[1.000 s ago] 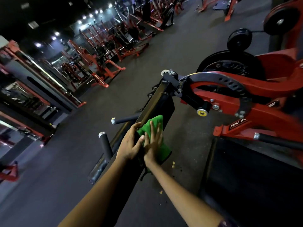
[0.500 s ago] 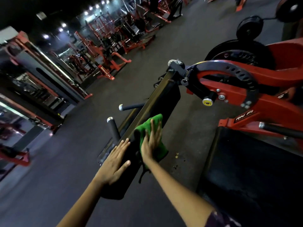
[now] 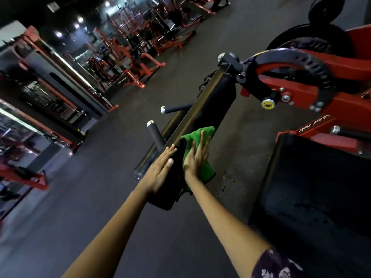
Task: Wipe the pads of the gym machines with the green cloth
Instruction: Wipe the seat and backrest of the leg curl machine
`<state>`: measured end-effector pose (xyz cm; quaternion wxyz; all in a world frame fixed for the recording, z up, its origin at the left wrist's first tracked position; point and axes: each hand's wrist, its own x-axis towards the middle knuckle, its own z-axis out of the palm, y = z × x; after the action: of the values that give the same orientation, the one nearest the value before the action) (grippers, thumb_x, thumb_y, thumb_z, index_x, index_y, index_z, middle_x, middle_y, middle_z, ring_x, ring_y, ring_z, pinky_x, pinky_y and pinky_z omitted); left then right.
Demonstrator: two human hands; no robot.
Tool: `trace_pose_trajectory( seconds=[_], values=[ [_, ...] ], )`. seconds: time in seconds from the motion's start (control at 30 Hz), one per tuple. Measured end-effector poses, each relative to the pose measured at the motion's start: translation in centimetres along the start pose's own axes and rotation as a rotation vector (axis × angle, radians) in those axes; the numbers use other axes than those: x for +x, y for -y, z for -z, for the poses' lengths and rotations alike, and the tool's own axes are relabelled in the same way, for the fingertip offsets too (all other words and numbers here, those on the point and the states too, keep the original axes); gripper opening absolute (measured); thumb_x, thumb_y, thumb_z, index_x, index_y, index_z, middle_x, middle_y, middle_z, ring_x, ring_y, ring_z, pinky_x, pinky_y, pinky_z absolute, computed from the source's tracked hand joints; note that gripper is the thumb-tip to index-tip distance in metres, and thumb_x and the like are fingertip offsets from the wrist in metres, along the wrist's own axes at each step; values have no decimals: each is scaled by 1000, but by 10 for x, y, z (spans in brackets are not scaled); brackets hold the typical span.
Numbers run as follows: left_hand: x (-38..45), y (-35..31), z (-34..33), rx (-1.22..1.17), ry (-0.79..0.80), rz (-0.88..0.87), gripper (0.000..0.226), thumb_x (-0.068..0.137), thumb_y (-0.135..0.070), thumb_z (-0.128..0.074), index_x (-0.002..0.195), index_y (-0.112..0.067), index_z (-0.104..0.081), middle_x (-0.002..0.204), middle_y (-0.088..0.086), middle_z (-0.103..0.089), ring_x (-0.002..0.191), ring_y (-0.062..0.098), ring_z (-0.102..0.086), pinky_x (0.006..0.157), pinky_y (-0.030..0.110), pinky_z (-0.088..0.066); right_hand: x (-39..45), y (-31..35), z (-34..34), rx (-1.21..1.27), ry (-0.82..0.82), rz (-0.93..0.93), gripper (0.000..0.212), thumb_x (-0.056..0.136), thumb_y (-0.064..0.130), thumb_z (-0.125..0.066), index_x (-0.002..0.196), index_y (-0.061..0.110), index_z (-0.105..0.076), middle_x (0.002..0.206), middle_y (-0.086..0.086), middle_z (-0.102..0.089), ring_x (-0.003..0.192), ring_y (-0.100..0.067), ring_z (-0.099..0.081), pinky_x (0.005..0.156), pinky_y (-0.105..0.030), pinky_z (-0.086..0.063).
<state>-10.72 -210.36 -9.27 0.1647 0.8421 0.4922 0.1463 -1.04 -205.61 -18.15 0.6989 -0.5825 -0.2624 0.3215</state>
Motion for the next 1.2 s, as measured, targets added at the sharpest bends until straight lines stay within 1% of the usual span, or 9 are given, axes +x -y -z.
trace_pose_trajectory(
  seconds=[0.1,0.27,0.43,0.53,0.7,0.87,0.97,1.07,1.2],
  values=[
    [-34,2,8,-73,66,80,40,101,-32,-29,140,-25,-24,148,-13,-20,141,3,-13,110,5,-7,-69,-10,-5,18,26,114,64,93,64,-17,143,25,-21,156,-9,-19,143,-21,-17,116,-34,-10],
    [-63,23,2,-128,-31,102,54,94,-50,-22,142,-28,-35,151,-13,-31,141,2,-22,117,24,-15,-85,-25,1,60,60,103,51,93,46,-28,141,31,-19,156,-9,-19,143,-17,-16,117,-35,-12],
    [-61,-2,-8,-187,-156,270,44,105,-32,-16,137,-29,-45,137,-22,-38,128,-1,-33,94,-5,-15,-111,-14,-4,12,35,107,55,97,55,-24,146,31,-19,155,-12,-20,143,-26,-20,115,-36,-11],
    [-59,5,-6,-273,-113,307,46,101,-49,-12,132,-43,-46,141,-23,-40,132,0,-31,100,9,-15,-145,-33,-1,-67,101,300,53,98,55,-20,148,38,-17,154,-10,-18,142,-28,-19,114,-42,-12],
    [-58,15,-3,-418,-62,343,50,83,-75,-12,112,-65,-51,143,-24,-40,137,1,-30,119,37,-13,-113,-21,-4,90,-11,2,55,91,51,-20,142,30,-20,155,-5,-19,141,-13,-16,116,-45,-17],
    [-57,5,3,-512,-43,358,65,87,-71,-11,127,-41,-51,144,-19,-40,137,5,-31,119,39,-13,-172,-19,-9,-36,3,295,51,101,50,-18,149,35,-18,151,-18,-28,141,-29,-23,114,-41,-14],
    [-57,0,2,-631,-39,374,66,92,-62,-6,132,-29,-47,149,-11,-35,140,7,-26,119,33,-12,-151,-32,-3,95,46,188,50,100,44,-22,149,38,-17,154,-13,-24,144,-21,-17,117,-41,-13],
    [-57,1,1,-604,-21,371,78,80,-80,-15,131,-33,-50,146,-10,-42,138,8,-33,120,37,-12,-100,-15,-3,100,-21,1,51,93,31,-26,144,24,-26,155,-13,-20,145,-25,-17,118,-36,-11],
    [-53,17,-1,-541,-140,525,83,78,-84,-23,136,-31,-49,150,-2,-37,139,17,-31,114,28,-17,-105,5,-9,-26,4,162,54,97,50,-26,146,28,-21,156,-11,-19,144,-29,-16,116,-41,-9]
  ],
)
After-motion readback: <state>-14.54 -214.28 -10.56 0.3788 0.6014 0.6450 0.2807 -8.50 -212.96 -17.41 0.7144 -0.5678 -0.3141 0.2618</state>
